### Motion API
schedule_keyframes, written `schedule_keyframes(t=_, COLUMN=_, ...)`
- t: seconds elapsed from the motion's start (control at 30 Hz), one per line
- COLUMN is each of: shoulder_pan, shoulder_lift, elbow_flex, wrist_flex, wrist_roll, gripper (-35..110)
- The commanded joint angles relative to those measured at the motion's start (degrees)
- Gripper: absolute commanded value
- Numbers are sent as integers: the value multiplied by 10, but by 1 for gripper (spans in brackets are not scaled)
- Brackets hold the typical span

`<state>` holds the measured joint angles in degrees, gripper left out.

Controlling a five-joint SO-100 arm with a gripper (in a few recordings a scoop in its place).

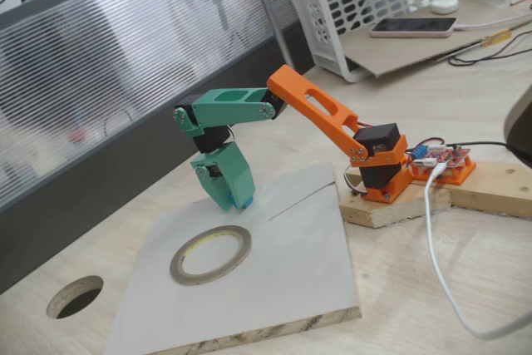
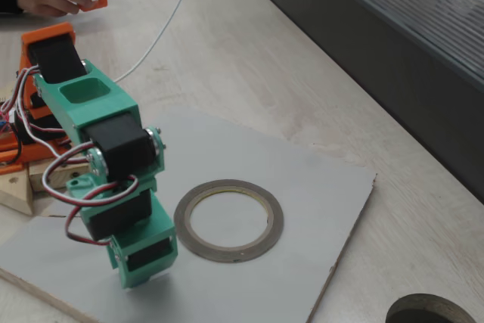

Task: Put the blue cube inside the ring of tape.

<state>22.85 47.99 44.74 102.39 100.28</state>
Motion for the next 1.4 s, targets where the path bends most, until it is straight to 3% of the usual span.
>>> schedule_keyframes(t=0.0, shoulder_pan=5, shoulder_lift=40, elbow_flex=-5, wrist_flex=6, wrist_roll=7, gripper=12)
schedule_keyframes(t=1.37, shoulder_pan=-11, shoulder_lift=225, elbow_flex=3, wrist_flex=13, wrist_roll=8, gripper=12)
